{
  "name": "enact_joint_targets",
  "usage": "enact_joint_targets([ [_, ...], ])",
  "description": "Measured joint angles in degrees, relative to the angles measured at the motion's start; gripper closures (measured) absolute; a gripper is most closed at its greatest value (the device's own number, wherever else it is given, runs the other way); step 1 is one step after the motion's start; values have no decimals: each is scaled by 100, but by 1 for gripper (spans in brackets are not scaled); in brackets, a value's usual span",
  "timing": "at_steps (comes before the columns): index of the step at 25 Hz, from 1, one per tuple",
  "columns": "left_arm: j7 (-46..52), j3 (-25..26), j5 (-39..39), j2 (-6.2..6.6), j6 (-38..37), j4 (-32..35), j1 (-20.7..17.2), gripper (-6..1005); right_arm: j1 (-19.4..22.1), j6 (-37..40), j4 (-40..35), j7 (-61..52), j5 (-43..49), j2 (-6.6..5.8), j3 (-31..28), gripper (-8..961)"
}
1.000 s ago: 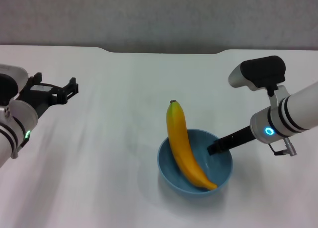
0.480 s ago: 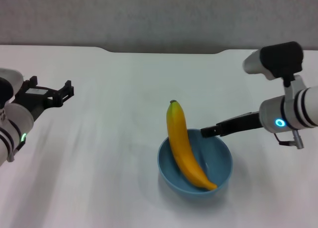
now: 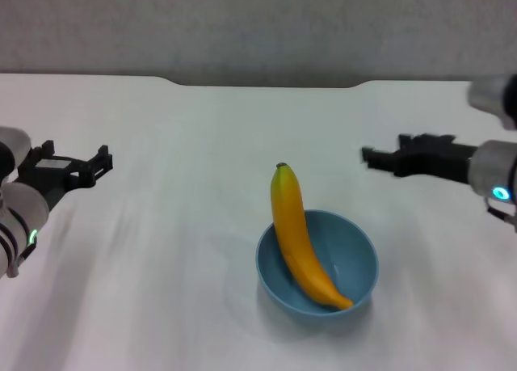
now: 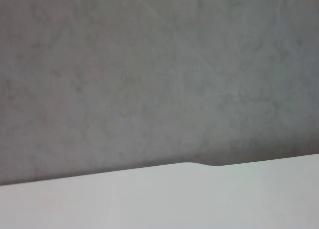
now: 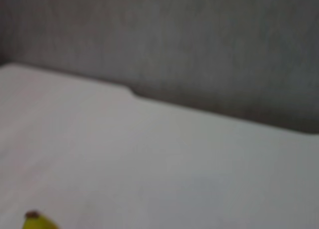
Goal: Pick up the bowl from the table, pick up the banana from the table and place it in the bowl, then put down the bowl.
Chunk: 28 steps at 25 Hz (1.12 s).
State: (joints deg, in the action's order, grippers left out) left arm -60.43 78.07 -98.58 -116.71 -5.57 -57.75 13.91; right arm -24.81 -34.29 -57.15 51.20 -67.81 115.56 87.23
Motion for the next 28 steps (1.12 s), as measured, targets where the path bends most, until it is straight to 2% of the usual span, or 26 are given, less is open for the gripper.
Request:
enact_joint_targets([
  [3, 121, -17, 6, -8, -83, 41, -21, 106, 369, 862, 78, 1225, -1195, 4, 172, 185],
  [4, 196, -80, 8, -11, -172, 76, -22, 106, 497, 1338, 238, 2129, -2073, 10, 430, 186],
  [5, 196, -80, 8, -11, -172, 76, -22, 106, 497, 1338, 238, 2129, -2073, 10, 430, 186],
  [8, 269, -217, 10, -11, -322, 97, -30, 105, 524, 1546, 477, 3253, -3132, 18, 659, 185],
  [10, 291, -272, 11, -8, -388, 89, -42, 105, 538, 1560, 757, 4258, -4172, 22, 693, 184],
  [12, 349, -306, 10, -10, -416, 67, -53, 105, 543, 1540, 872, 4598, -4509, 26, 687, 184],
  [15, 517, -385, -13, -5, -456, 59, -58, 106, 551, 1274, 1347, 5874, -5816, 28, 649, 183],
  [20, 673, -453, -29, 4, -559, 69, -89, 106, 567, 261, 2256, 8047, -8137, 29, 674, 182],
  [25, 992, -637, -65, 17, -606, 55, -97, 107, 568, -772, 2934, 9089, -9142, 35, 706, 181],
  [28, 1185, -851, -217, 19, -799, 89, -99, 107, 498, -1117, 3324, 9263, -9485, 37, 705, 180],
])
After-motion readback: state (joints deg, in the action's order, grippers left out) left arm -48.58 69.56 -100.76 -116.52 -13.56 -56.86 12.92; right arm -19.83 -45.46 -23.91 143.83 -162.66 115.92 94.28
